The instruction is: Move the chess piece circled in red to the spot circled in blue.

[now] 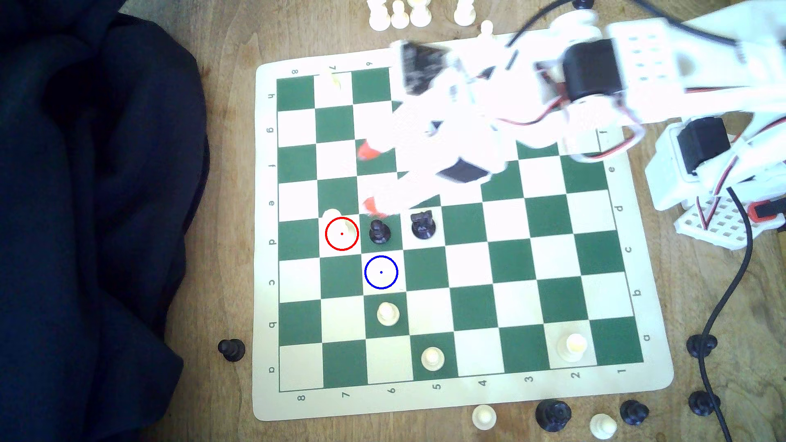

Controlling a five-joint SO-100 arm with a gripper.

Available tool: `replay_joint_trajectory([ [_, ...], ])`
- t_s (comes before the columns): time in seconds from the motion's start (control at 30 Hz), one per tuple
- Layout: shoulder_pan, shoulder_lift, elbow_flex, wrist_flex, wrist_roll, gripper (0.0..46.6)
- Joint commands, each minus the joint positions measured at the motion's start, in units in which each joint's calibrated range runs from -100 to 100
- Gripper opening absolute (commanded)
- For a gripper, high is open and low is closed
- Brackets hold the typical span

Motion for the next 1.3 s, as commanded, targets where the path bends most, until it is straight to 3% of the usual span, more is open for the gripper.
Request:
replay_joint_trajectory([
  [0.0,0.48,4.49,-11.57,1.72,-0.83,19.7],
  [0.37,2.05,19.77,-27.98,12.04,-1.12,20.1],
  [0.53,2.83,32.08,-50.73,23.84,-6.35,20.9],
  [0.6,2.75,34.11,-53.54,25.31,-7.18,21.1],
  [1.27,1.81,44.64,-59.26,27.85,-5.18,21.4],
])
